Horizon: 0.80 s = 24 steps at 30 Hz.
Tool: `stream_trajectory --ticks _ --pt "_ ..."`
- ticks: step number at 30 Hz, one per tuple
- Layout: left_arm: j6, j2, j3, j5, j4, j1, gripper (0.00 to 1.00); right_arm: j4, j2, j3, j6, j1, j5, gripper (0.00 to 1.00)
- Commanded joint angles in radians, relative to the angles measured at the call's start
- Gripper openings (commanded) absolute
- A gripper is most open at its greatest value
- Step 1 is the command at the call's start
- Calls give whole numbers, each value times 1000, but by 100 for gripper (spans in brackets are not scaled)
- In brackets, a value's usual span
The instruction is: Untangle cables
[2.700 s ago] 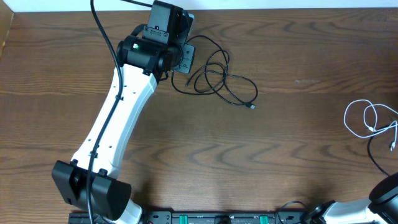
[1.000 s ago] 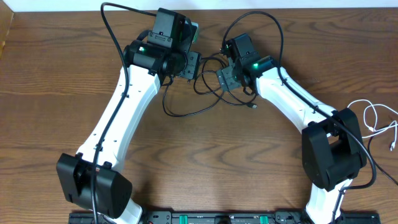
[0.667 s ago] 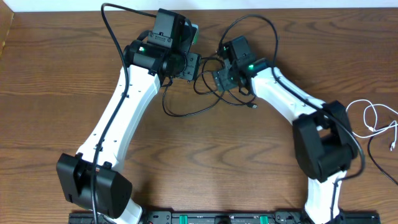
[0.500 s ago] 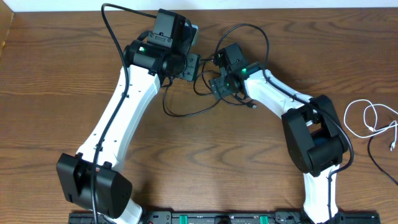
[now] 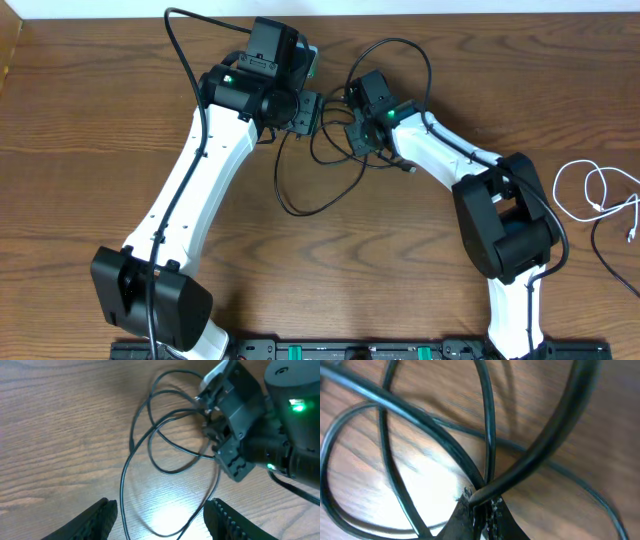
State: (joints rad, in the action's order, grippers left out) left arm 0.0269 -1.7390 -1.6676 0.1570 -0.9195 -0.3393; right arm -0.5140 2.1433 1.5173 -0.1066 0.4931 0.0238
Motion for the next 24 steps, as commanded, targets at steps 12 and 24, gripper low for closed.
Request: stream_trajectory --ticks 12,24 --pt "21 25 -23 -19 19 1 61 -162 -621 133 45 -83 375 1" --pt "21 25 -23 -19 15 0 61 -275 -1001 134 43 -472 523 1"
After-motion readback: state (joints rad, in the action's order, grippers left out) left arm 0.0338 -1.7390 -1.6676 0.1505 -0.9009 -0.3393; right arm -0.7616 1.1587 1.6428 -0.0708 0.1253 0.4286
